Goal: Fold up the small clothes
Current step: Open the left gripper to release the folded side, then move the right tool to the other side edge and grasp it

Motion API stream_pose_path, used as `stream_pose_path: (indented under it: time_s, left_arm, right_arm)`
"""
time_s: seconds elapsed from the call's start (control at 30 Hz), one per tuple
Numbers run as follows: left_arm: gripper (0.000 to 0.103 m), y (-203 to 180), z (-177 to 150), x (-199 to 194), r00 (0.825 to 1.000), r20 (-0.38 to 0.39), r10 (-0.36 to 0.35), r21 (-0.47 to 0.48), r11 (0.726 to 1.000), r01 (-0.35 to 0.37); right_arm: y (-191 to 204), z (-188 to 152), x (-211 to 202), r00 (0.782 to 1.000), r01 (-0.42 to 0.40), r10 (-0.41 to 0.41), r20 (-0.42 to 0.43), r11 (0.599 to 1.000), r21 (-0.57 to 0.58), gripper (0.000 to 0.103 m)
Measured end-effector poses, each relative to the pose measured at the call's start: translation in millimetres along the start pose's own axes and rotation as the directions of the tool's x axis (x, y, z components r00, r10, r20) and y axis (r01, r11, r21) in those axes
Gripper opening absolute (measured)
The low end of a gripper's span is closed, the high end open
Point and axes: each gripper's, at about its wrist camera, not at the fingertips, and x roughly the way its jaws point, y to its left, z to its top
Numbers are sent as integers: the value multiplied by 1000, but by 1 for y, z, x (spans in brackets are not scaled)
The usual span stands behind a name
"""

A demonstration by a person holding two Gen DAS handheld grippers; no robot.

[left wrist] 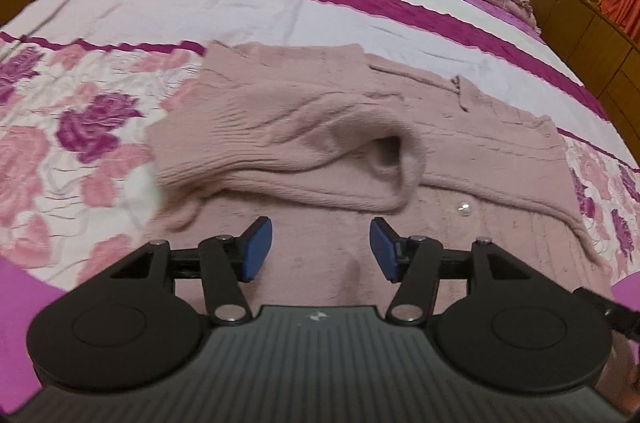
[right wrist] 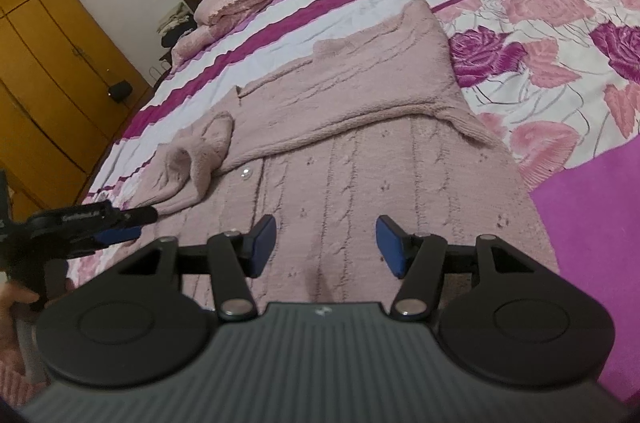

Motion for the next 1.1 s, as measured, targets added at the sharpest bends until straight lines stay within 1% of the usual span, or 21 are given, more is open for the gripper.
stream_pose_path:
  time_s: [0.33,0.67,0.9,1.1]
  left_arm:
    - [64,33,-7,-17,997,23,70,-36,997,-69]
    - [64,60,-9,-25,992,39,120,-80,990,-117]
    - [65,74,-11,-34,988,55,145,-103,985,-139]
    - [65,87,-14,-39,980,64,186,-116,977,-178]
  right_arm:
    - [31,7,7,1000,-20,19,-18,996,-88,59]
    - [75,15,32,996,-70,59,-65,982,-178,59]
    - [114,25,55,991,-113,90,-97,959,-259,59]
    - [156,30,82,983,-160,119,-139,928,-336,59]
